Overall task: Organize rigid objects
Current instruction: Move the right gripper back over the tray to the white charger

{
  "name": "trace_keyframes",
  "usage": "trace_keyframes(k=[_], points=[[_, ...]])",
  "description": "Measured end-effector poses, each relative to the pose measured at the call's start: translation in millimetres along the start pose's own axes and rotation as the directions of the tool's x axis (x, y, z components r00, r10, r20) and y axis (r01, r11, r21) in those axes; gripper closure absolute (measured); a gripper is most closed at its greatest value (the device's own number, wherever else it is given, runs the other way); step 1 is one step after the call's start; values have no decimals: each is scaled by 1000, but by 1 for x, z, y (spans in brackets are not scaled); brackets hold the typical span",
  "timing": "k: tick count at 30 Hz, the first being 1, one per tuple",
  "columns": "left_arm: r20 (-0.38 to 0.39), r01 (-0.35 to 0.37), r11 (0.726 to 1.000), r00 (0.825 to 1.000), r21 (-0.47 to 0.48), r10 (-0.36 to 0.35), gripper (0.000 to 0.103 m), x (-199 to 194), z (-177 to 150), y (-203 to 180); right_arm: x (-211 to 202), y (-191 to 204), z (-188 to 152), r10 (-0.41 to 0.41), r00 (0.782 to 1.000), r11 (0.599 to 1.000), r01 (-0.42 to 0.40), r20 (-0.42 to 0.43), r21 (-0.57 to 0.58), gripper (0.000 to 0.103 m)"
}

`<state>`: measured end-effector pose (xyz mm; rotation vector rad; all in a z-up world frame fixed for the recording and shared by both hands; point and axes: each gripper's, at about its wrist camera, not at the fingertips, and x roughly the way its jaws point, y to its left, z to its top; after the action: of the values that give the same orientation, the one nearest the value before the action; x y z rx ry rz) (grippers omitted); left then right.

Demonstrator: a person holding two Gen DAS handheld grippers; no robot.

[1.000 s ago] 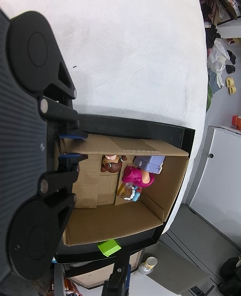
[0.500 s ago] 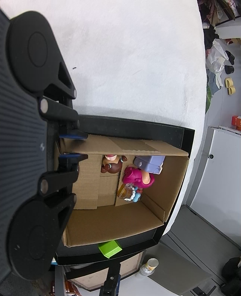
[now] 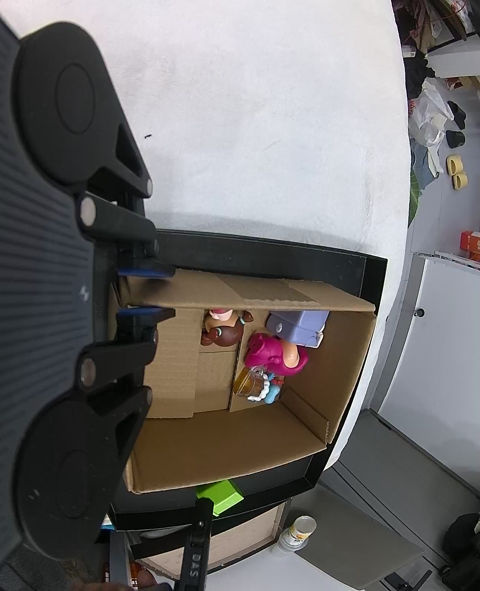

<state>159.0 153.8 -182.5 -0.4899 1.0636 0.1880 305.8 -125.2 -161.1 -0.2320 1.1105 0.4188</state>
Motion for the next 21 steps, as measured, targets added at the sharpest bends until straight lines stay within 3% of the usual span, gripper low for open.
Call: trace_keyframes(k=[21], points=[[0,5,1000,1000,1,-5,89,-1,0,0,59,7,10,-113,992,985,119,-58,125,34]])
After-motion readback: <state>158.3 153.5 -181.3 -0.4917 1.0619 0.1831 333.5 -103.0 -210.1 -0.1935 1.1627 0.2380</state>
